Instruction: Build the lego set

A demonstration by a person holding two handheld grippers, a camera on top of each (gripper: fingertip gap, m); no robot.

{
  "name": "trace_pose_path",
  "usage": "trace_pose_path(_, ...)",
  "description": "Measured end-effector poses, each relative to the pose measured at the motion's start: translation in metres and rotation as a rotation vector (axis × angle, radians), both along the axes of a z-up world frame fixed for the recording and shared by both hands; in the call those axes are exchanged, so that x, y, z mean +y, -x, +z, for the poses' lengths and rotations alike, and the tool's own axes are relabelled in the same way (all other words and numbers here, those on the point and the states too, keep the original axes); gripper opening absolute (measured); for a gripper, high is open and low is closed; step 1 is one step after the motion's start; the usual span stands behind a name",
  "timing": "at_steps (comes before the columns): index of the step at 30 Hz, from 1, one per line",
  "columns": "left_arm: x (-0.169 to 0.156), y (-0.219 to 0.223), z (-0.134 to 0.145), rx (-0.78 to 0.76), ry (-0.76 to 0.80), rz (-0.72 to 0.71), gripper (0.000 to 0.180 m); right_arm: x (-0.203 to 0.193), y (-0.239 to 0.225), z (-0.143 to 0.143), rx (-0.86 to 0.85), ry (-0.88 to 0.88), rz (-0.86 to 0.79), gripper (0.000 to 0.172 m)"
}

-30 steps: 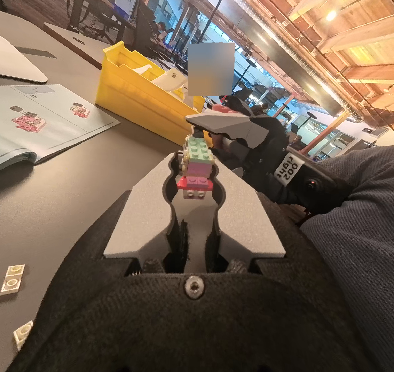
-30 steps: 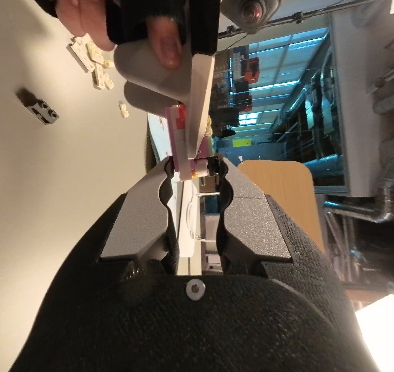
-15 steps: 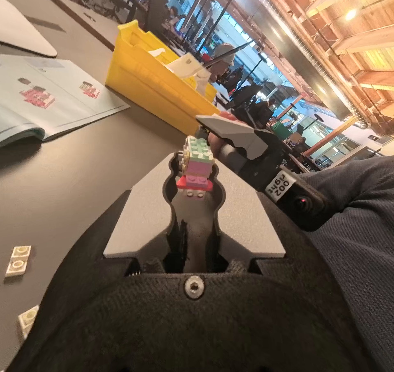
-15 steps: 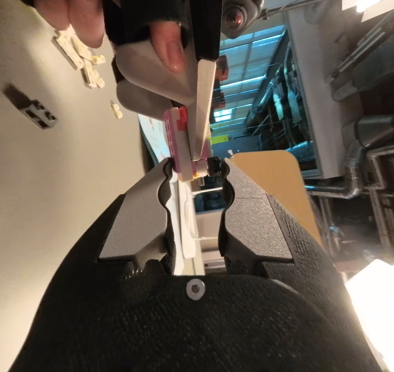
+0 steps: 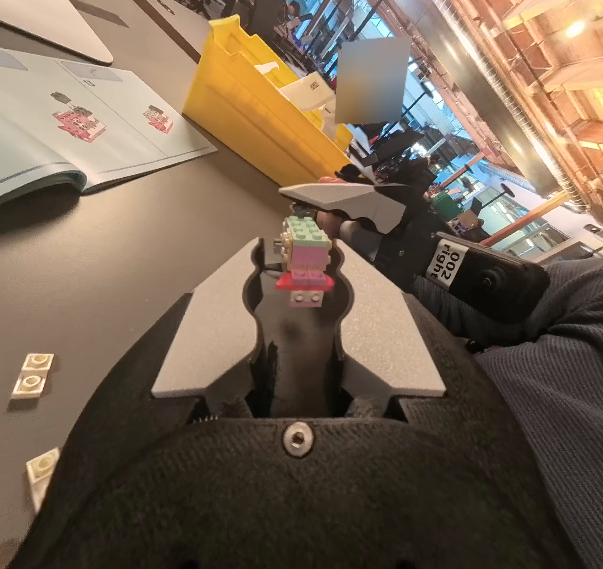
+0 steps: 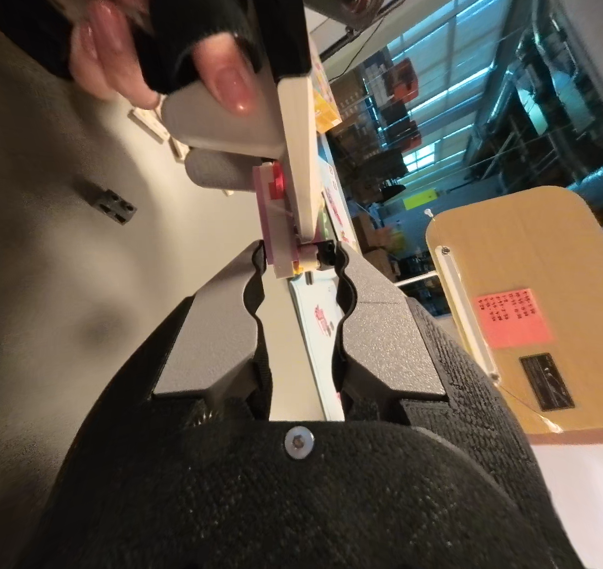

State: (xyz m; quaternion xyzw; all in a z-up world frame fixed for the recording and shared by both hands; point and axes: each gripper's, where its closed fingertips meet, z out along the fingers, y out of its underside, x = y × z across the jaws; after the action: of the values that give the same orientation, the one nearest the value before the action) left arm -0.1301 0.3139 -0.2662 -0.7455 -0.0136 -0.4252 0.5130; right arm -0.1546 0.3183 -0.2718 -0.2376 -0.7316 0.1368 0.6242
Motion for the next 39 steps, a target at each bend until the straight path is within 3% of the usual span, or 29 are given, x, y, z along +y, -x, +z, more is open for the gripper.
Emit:
trace_pose_path(6,0.0,0.0,-0.009,0.072,0.054,-0.008,0.039,0.001,-0.001,-0.004,0.0,-0.027,0.0,0.042)
trace_pose_path(12,0.0,0.003,-0.01,0.124,0.055,0.018,0.068,0.011,-0.003,0.006,0.056,0.002,-0.035,0.042)
trace_pose_path(17,0.001,-0.003,0.0,0.099,-0.023,0.025,0.034,0.014,-0.005,0.014,0.1,0.025,-0.042,0.042)
trace_pose_path(26,0.004,-0.008,0.007,-0.002,-0.092,0.025,0.033,0.007,-0.005,0.02,0.118,0.114,-0.016,0.041)
trace_pose_path(29,0.004,-0.007,0.007,-0.024,-0.101,0.042,0.017,0.007,-0.004,0.017,0.107,0.103,-0.023,0.041)
trace_pose_path(39,0.006,-0.001,0.012,-0.138,-0.101,0.121,0.016,0.009,-0.001,0.019,0.178,0.039,-0.07,0.042)
